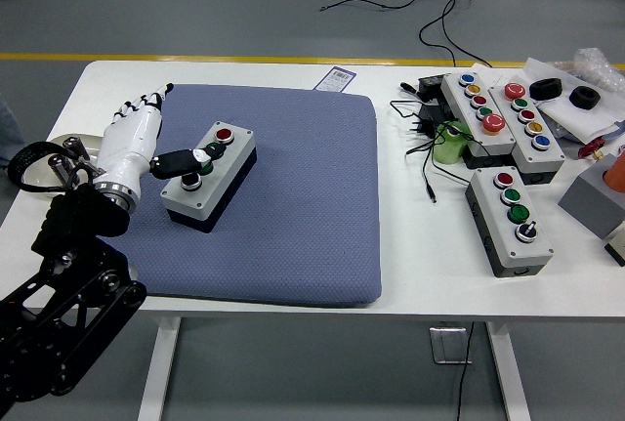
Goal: Pick up the button,place it on the desk,press the button,press the button
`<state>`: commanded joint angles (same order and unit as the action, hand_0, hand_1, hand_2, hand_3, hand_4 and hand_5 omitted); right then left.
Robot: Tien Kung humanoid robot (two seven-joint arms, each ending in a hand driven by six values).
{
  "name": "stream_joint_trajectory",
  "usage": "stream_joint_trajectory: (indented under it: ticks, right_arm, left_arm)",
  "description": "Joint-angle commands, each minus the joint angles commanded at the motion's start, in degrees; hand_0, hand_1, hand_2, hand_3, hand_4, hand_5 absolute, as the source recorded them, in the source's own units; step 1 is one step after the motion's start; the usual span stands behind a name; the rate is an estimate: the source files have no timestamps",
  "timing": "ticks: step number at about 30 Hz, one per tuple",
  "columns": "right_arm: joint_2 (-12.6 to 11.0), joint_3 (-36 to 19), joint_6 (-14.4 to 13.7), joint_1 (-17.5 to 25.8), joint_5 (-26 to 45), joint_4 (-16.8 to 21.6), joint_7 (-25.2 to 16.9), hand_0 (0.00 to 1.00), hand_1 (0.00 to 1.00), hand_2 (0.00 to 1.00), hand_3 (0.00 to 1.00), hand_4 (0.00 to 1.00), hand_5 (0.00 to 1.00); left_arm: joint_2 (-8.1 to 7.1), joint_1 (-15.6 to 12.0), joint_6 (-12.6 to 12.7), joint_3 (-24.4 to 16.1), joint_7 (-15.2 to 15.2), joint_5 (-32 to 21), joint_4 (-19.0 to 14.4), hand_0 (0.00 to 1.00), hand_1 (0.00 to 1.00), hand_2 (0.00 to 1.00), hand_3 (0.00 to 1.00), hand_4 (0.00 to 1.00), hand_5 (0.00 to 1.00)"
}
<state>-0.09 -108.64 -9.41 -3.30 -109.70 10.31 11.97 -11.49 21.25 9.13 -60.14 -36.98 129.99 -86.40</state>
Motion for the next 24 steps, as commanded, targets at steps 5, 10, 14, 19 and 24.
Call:
stream_joint_trajectory:
  ticks: [5,10,14,19,24]
  right_arm:
    - [0.0,0.2,0.0,0.0,0.3,0.0,0.0,0.536,0.657,0.708,0.625,0.306,0.156]
    - [-0.1,0.4,0.0,0.1,0.4,0.0,0.1,0.534,0.657,0.708,0.625,0.305,0.156]
    - [-0.1,0.5,0.0,0.2,0.4,0.0,0.1,0.534,0.657,0.708,0.625,0.305,0.156]
    - [-0.2,0.5,0.0,0.3,0.3,0.0,0.1,0.532,0.657,0.708,0.625,0.305,0.158]
    - [-0.2,0.5,0.0,0.4,0.3,0.0,0.0,0.531,0.657,0.707,0.625,0.305,0.156]
  left_arm:
    - [1.56,0.2,-0.9,1.4,0.0,0.0,1.4,0.998,0.998,0.998,0.998,0.998,0.552]
    - [4.05,0.4,-1.0,2.0,0.0,-0.3,4.2,0.998,0.998,0.998,0.998,0.998,0.557]
    - [5.39,1.0,-1.1,2.2,0.0,-0.5,6.4,0.998,0.998,0.998,0.998,0.998,0.557]
    - [7.19,1.9,-1.1,1.5,0.0,0.0,9.6,0.998,0.998,0.998,0.998,0.998,0.559]
    - [8.66,2.6,-3.4,0.9,0.0,0.0,11.3,0.998,0.998,0.998,0.998,0.998,0.552]
